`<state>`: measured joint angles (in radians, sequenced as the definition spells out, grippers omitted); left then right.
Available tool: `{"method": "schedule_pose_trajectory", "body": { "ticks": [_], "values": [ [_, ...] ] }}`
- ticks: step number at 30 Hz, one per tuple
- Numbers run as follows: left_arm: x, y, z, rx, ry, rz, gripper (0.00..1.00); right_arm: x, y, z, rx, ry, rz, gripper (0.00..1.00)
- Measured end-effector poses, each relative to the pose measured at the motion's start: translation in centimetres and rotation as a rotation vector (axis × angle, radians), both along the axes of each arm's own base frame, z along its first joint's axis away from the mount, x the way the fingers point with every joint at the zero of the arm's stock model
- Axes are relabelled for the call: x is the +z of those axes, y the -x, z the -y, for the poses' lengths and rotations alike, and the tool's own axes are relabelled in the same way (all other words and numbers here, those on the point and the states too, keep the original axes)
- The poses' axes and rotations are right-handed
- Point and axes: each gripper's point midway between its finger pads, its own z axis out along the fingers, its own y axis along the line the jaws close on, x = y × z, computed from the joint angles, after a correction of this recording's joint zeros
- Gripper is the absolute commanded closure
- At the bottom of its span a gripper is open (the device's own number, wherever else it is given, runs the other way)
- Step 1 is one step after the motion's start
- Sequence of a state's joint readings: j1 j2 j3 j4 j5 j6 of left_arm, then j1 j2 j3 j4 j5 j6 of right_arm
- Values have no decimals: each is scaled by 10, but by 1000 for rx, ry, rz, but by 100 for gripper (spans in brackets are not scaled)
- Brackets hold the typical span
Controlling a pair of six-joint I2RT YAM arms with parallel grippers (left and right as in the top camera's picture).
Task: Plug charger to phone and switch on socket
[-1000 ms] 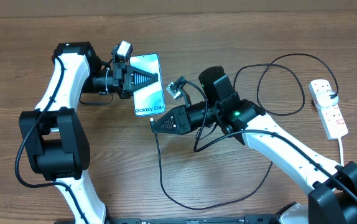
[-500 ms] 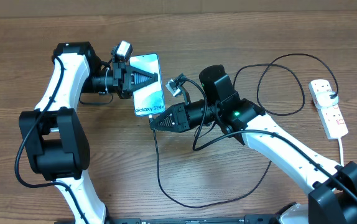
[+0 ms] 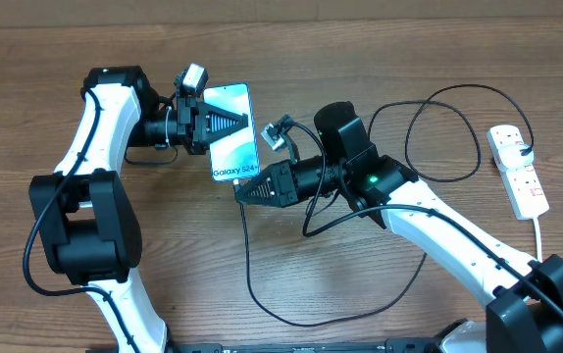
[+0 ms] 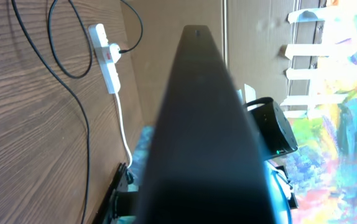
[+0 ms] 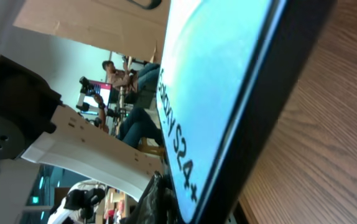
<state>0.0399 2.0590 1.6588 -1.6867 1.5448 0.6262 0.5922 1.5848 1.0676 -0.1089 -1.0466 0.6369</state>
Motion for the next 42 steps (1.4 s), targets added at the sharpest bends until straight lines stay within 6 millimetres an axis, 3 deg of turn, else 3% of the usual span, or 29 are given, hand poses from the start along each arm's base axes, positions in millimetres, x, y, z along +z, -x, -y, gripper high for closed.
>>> {"method": "schedule_pose_trajectory", "body": {
  "ticks": [14,24,42],
  "values": [
    [2,-2,-1,10,11,-17,96,5,-1,-2,-8,-12,-15,96],
    [0,-2,-3,10,4,-8,96,-1,-14,15,-52,9,-91,96],
    [-1,-2,-3,7,-1,-9,96,-1,-14,16,-53,11,-93,96]
  ]
}}
